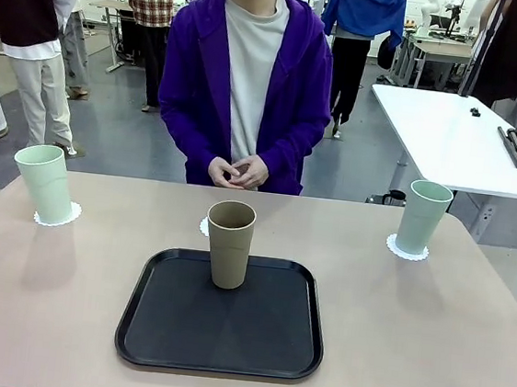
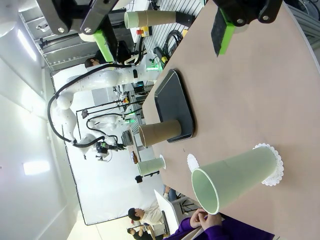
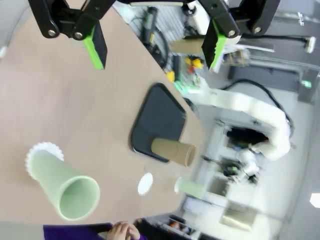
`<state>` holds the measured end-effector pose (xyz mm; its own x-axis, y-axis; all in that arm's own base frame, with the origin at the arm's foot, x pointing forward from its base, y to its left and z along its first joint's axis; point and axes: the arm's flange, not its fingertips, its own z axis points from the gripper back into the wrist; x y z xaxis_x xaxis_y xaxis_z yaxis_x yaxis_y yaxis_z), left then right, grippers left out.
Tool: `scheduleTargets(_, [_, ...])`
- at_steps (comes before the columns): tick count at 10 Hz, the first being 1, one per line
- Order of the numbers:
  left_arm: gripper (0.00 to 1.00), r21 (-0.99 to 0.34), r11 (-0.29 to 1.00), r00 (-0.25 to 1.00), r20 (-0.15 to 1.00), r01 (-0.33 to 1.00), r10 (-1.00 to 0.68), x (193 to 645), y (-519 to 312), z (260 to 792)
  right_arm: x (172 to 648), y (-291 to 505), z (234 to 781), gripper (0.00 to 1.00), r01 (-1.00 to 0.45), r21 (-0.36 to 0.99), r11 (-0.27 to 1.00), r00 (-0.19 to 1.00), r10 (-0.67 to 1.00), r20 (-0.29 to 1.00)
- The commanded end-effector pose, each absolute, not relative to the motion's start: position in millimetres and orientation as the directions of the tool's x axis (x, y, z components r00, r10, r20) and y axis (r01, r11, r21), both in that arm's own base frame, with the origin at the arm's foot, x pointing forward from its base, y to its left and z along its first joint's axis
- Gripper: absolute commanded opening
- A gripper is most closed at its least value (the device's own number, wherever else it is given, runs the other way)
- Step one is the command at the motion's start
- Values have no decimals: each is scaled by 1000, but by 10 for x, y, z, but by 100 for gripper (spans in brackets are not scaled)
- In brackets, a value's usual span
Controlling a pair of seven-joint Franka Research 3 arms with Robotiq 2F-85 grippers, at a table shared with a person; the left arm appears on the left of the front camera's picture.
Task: Place coasters on the table and set cups on them.
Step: Take one Reusable plastic cup from the Flat Tray and place it on a coaster set by the human.
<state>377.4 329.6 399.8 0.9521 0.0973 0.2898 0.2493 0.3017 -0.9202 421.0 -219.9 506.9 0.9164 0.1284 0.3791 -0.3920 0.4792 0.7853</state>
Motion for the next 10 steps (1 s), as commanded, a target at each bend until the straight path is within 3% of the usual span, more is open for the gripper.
scheduleTargets(1, [100, -921, 305, 953, 285, 242, 103, 3762, 3304, 4019, 4330, -1687, 5244, 100, -488, 650, 583, 869, 256, 423])
scheduleTargets(5, [100, -921, 305, 953, 285, 242, 103, 3762, 3304, 4019, 4367, -242, 5629, 100, -618, 441, 650, 776, 419, 471])
scheduleTargets(10, [100, -921, 305, 953, 285, 242, 103, 3762, 3304, 4019, 4373, 1106, 5070, 100, -756, 319, 572, 654, 651, 385])
